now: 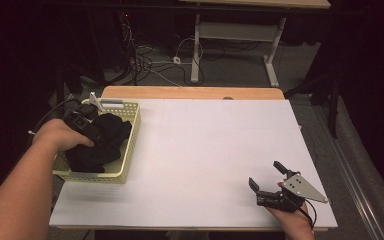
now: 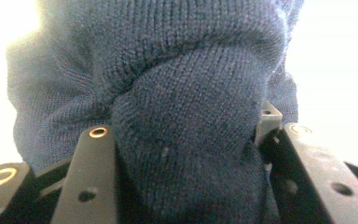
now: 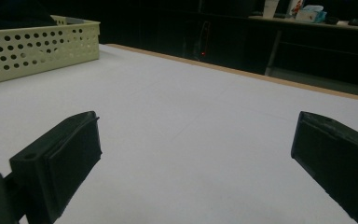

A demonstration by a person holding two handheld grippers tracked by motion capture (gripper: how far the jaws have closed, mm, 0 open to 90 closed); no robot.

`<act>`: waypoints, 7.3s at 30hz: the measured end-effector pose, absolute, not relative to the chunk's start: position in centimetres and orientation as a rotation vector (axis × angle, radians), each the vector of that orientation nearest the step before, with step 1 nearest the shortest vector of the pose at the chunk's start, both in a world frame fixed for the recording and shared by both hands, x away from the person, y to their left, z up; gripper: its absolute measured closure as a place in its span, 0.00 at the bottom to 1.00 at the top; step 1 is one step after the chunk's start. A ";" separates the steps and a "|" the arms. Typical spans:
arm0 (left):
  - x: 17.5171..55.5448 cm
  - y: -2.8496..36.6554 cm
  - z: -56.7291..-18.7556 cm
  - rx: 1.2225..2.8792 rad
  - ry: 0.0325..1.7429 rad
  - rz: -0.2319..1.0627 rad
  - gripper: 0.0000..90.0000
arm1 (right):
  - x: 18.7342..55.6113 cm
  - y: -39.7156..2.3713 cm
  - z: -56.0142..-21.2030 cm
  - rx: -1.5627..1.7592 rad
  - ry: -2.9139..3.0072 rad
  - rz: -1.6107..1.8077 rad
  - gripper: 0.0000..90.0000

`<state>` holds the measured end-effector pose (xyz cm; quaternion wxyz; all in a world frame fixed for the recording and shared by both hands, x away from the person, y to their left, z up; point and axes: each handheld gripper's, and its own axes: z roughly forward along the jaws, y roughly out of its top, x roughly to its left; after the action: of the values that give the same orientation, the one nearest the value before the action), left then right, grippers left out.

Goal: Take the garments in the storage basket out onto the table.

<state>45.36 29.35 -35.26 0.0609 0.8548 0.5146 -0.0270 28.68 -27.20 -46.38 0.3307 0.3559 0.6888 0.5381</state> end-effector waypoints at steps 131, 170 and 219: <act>45.8 7.7 -23.8 2.799 1.148 -0.046 0.56 | 28.5 -27.0 -46.0 0.909 1.794 1.438 0.02; 47.3 2.2 -28.2 2.751 1.059 -0.036 0.56 | 28.4 -27.4 -45.8 0.912 1.786 1.452 0.02; 40.9 8.8 -44.6 2.116 0.847 0.330 0.39 | 28.5 -26.8 -46.3 0.904 1.817 1.434 0.02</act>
<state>40.90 8.76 -44.60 0.4072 0.8391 0.3361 0.1308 28.52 -26.78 -46.32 0.3224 0.3445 0.6922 0.5461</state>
